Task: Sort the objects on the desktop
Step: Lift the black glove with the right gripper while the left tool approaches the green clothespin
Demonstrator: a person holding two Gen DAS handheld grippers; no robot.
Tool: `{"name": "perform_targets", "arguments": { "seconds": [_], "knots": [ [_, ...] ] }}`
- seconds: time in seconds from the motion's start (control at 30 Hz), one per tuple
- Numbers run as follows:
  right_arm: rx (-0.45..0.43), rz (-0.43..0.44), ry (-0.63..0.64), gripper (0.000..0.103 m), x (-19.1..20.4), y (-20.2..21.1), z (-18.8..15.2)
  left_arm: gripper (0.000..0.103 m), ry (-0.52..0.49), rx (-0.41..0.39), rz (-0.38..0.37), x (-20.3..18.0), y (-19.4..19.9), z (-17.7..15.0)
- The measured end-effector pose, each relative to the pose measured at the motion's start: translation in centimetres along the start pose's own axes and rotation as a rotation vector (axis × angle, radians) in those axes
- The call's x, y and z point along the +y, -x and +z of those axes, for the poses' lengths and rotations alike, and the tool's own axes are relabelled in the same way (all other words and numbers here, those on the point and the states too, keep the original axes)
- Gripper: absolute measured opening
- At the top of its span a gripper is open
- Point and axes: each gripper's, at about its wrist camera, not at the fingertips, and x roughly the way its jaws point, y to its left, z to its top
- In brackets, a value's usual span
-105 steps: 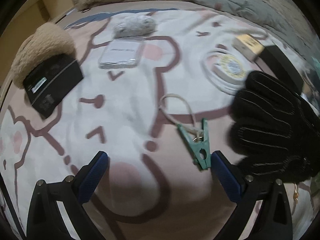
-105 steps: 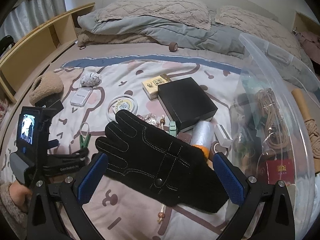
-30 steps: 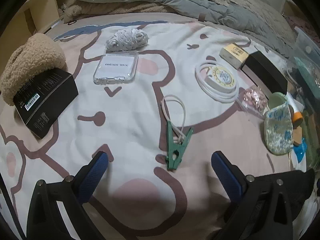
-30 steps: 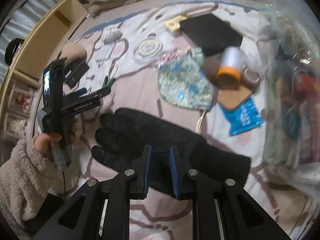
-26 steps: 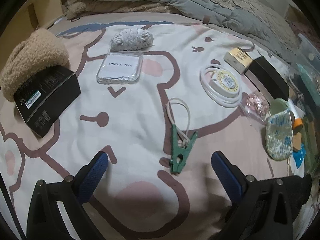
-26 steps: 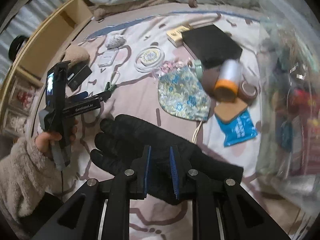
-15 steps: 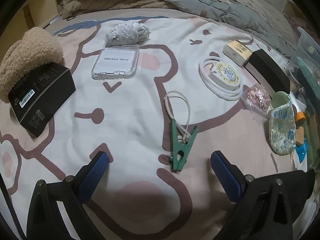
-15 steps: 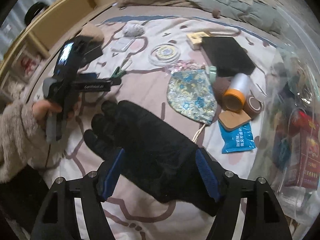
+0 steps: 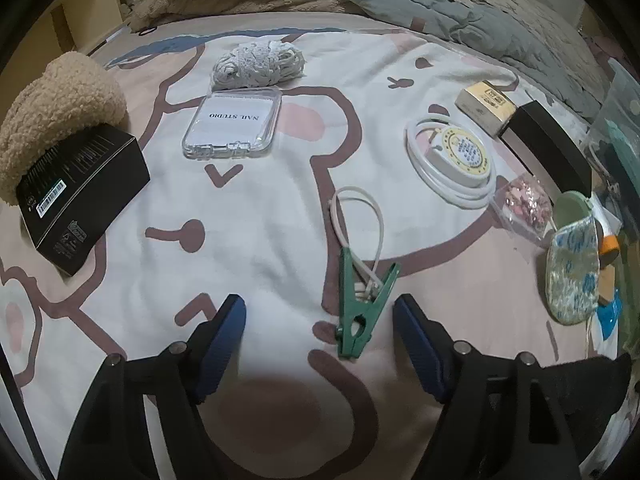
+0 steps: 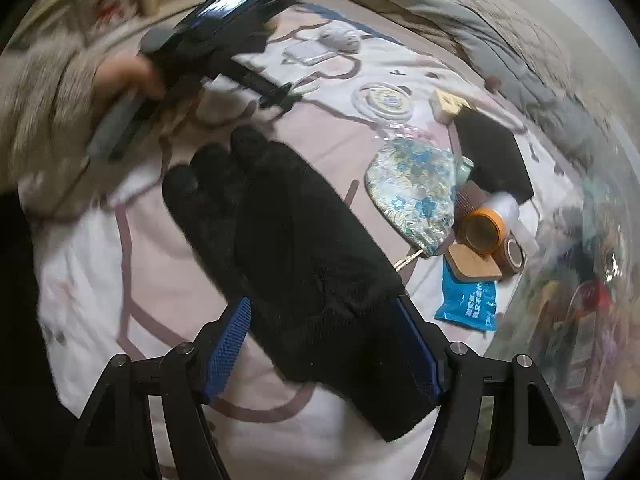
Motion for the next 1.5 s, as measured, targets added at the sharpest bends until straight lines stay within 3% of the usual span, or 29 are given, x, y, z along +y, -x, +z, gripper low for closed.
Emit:
{"name": "perform_targets", "arguments": {
  "seconds": [0.1, 0.17, 0.3, 0.5, 0.57, 0.63, 0.8, 0.9, 0.93, 0.97, 1.03, 1.07, 1.33, 1.5],
  "knots": [
    [0.009, -0.041, 0.089, 0.073, 1.1, -0.3, -0.6, 0.072, 0.0, 0.007, 0.017, -0.5, -0.2, 0.3],
    [0.024, -0.077, 0.161, 0.089, 2.1, -0.8, -1.0, 0.072, 0.0, 0.009, 0.028, -0.7, -0.4, 0.4],
    [0.039, -0.147, 0.32, 0.09, 4.4, -1.5, -1.8, 0.071, 0.006, 0.007, 0.031, -0.8, -0.4, 0.5],
    [0.06, -0.388, 0.642, 0.09, 7.3, -4.9, -4.2, 0.07, 0.0, 0.002, 0.042, -1.1, -0.5, 0.5],
    [0.019, -0.44, 0.7, 0.103, 7.7, -5.2, -4.5, 0.067, -0.003, 0.001, 0.038, -1.2, -0.5, 0.5],
    [0.002, -0.48, 0.71, 0.103, 7.5, -5.7, -4.4, 0.066, -0.009, 0.0, 0.039, -1.3, -0.5, 0.6],
    [0.068, -0.484, 0.601, 0.103, 6.6, -6.6, -3.6, 0.063, -0.011, 0.001, 0.041, -1.5, -0.6, 0.6],
    [0.07, -0.52, 0.647, 0.103, 6.9, -6.4, -3.5, 0.059, -0.01, 0.002, 0.035, -1.6, -0.6, 0.6],
    [0.062, -0.536, 0.671, 0.097, 7.1, -6.4, -3.6, 0.059, -0.006, 0.003, 0.033, -1.6, -0.5, 0.6],
    [0.059, -0.544, 0.686, 0.083, 7.4, -6.5, -3.7, 0.058, -0.004, 0.004, 0.034, -1.7, -0.5, 0.6],
    [0.059, -0.567, 0.708, 0.065, 7.9, -6.7, -3.6, 0.057, -0.006, 0.003, 0.036, -1.9, -0.5, 0.6],
    [0.066, -0.565, 0.71, 0.06, 7.9, -6.8, -3.6, 0.056, -0.006, 0.004, 0.035, -1.9, -0.5, 0.5],
    [0.081, -0.543, 0.685, 0.051, 8.0, -6.4, -3.1, 0.048, -0.01, 0.004, 0.021, -2.0, -0.2, 0.5],
    [0.017, -0.536, 0.6, 0.051, 6.9, -4.4, -1.3, 0.048, -0.008, 0.005, 0.007, -1.6, -0.2, 0.4]
  ]
}}
